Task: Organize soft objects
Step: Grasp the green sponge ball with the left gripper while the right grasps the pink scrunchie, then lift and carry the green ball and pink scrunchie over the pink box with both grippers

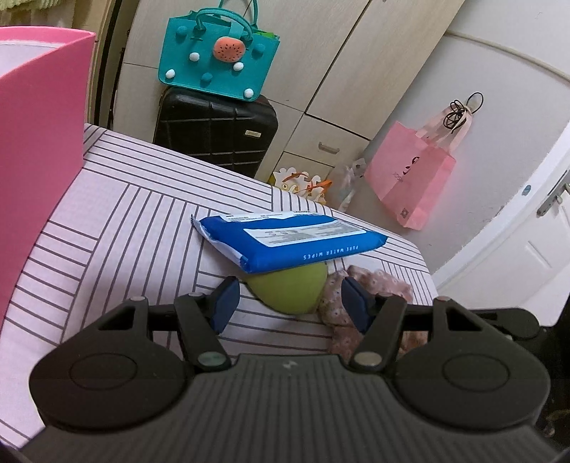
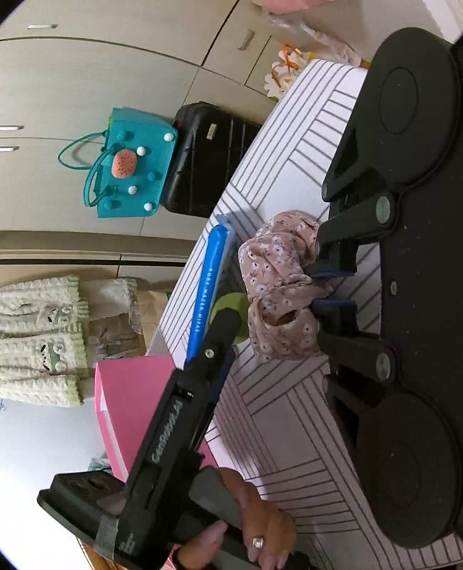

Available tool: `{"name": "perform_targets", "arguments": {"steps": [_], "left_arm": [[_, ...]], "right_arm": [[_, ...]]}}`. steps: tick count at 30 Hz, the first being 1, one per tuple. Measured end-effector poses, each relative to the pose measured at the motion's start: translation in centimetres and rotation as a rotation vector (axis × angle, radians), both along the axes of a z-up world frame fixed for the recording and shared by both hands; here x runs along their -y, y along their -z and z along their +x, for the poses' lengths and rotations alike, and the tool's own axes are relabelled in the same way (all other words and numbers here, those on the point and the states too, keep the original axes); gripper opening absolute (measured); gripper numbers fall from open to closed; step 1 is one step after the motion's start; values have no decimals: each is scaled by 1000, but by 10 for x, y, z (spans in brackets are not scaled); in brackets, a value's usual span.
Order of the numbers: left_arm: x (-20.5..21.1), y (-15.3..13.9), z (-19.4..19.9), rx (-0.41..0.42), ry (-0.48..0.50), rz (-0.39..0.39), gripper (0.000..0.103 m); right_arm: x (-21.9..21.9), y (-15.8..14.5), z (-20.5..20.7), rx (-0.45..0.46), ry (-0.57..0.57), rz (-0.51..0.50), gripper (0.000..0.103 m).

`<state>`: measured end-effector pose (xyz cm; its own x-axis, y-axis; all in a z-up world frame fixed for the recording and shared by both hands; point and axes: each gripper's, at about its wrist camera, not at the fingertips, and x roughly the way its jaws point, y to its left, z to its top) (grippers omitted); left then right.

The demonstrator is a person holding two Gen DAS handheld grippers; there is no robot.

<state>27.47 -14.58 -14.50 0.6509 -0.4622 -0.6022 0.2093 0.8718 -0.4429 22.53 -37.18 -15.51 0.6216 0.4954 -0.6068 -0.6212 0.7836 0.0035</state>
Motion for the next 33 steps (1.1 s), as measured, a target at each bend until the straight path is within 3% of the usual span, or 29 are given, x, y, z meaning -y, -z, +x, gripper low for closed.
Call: {"name": "perform_targets", "arguments": {"steps": [9, 13, 21, 33], "left_arm": [[13, 3, 1, 42, -22, 68, 62], [14, 2, 0, 49, -13, 99, 47], [3, 0, -16, -6, 9, 34, 45], [-20, -18, -75, -27, 106, 2, 45]], "right_arm": [[1, 4, -2, -10, -6, 10, 12], [2, 4, -1, -15, 1, 22, 12], [-4, -4, -17, -34, 18, 44, 12], [-11, -14, -62, -115, 114, 71, 12]]}}
